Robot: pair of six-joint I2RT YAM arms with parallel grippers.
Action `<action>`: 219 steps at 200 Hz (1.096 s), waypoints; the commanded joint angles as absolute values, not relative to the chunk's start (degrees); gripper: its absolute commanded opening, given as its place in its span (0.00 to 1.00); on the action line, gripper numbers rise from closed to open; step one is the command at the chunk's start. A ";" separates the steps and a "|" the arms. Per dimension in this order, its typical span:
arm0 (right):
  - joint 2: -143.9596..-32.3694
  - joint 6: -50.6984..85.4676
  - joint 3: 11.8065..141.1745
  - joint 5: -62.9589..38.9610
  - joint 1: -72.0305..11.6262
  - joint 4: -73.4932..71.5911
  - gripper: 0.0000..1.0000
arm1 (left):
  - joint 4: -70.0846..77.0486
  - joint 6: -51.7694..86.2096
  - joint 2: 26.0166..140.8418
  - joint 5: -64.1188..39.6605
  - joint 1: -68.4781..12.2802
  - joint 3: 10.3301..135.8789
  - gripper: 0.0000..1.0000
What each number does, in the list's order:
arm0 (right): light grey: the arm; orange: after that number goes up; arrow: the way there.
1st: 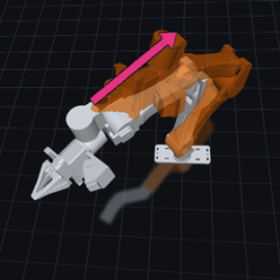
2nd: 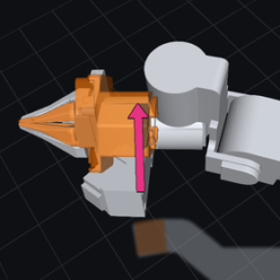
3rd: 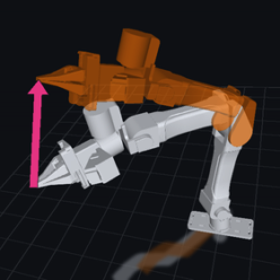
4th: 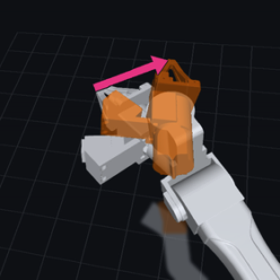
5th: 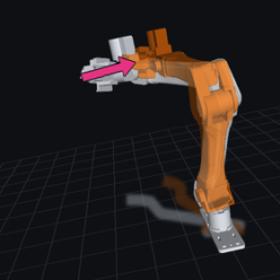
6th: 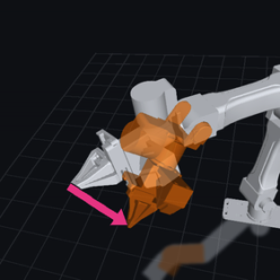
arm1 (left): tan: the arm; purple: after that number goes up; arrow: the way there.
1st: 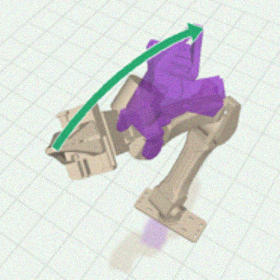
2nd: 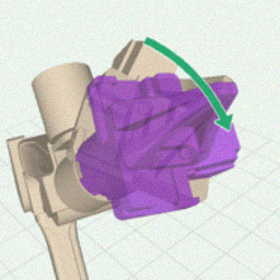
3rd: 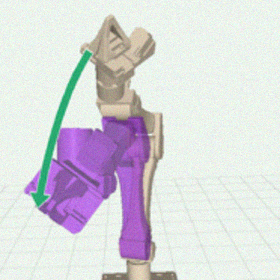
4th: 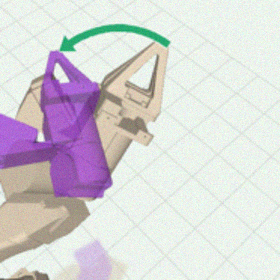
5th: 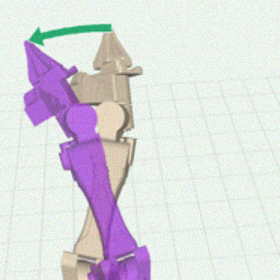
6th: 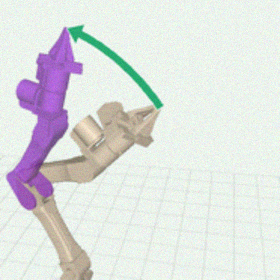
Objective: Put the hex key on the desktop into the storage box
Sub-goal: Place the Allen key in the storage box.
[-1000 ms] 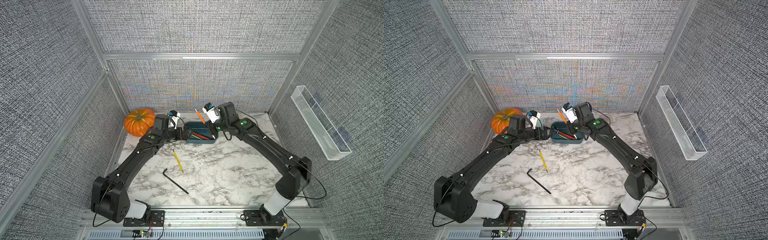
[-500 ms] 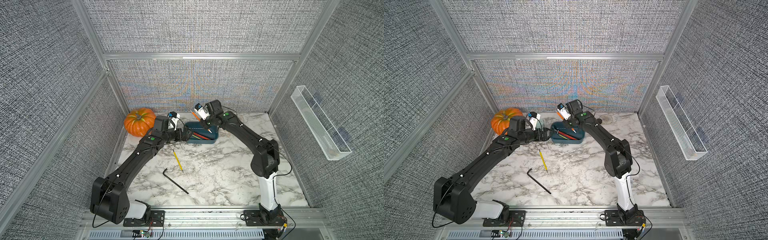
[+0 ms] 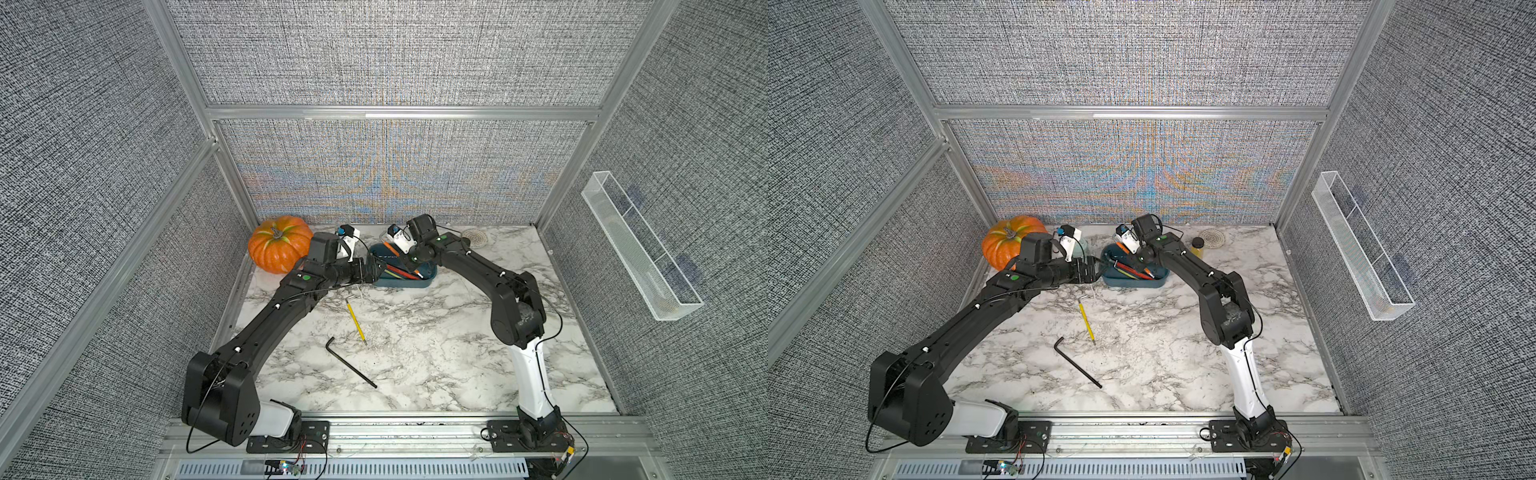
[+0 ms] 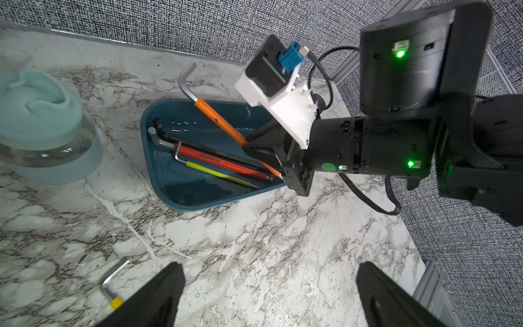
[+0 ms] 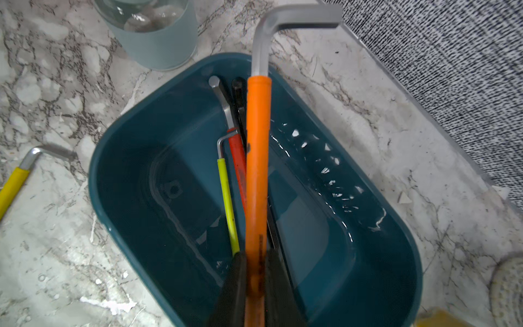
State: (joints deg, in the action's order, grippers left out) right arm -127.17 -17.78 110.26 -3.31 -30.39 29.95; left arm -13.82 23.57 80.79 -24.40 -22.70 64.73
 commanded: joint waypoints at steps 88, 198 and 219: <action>-129.49 -20.01 106.34 -0.97 -30.49 23.47 0.00 | -13.52 23.06 81.27 -24.30 -22.67 65.99 1.00; -131.82 -20.17 105.34 -1.01 -31.38 22.87 0.00 | -14.50 22.30 81.66 -23.82 -22.66 66.72 1.00; -131.45 -19.02 103.80 -1.04 -31.54 21.69 0.00 | -14.50 22.32 81.63 -23.73 -22.64 66.53 1.00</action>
